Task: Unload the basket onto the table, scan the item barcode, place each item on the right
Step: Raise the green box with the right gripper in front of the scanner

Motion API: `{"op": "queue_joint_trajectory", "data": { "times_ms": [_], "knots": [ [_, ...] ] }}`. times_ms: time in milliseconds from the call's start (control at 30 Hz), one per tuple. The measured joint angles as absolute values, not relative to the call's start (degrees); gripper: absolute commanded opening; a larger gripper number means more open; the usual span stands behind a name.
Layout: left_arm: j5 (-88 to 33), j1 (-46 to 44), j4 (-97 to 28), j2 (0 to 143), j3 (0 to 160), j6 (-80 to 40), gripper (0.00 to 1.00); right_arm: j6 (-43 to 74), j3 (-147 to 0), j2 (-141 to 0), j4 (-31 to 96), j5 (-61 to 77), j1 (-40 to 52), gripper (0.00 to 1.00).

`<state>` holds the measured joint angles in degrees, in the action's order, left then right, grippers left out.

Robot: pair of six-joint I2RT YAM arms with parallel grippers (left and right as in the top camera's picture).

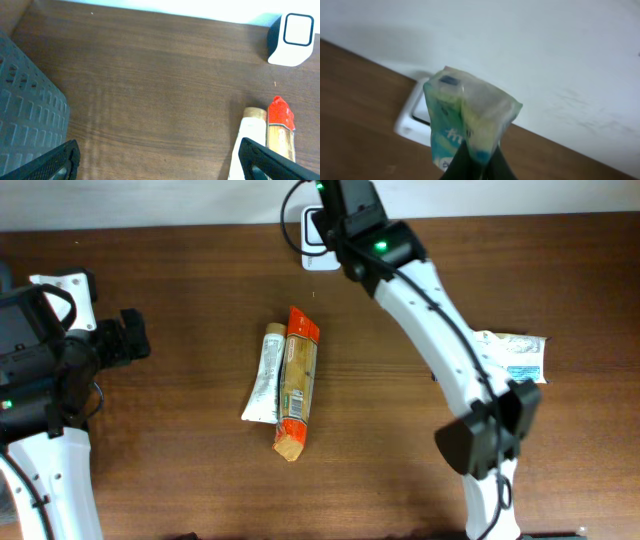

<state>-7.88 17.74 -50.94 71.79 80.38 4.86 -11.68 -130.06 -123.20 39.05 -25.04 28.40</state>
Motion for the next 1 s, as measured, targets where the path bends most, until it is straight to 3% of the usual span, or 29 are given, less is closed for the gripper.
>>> {"op": "queue_joint_trajectory", "data": {
  "times_ms": [233, 400, 1000],
  "knots": [
    [-7.8, 17.7, -50.7, 71.8, 80.4, 4.9, 0.99, -39.7, -129.8, -139.7, 10.9, -35.0, 28.3, 0.04],
    [-7.8, 17.7, -50.8, 71.8, 80.4, 4.9, 0.99, -51.7, -129.7, -145.4, 4.8, -34.6, 28.3, 0.04],
    [-7.8, 17.7, -50.8, 71.8, 80.4, 4.9, 0.99, -55.8, -129.8, -149.4, 4.5, -30.9, 27.2, 0.04]
  ]
}}
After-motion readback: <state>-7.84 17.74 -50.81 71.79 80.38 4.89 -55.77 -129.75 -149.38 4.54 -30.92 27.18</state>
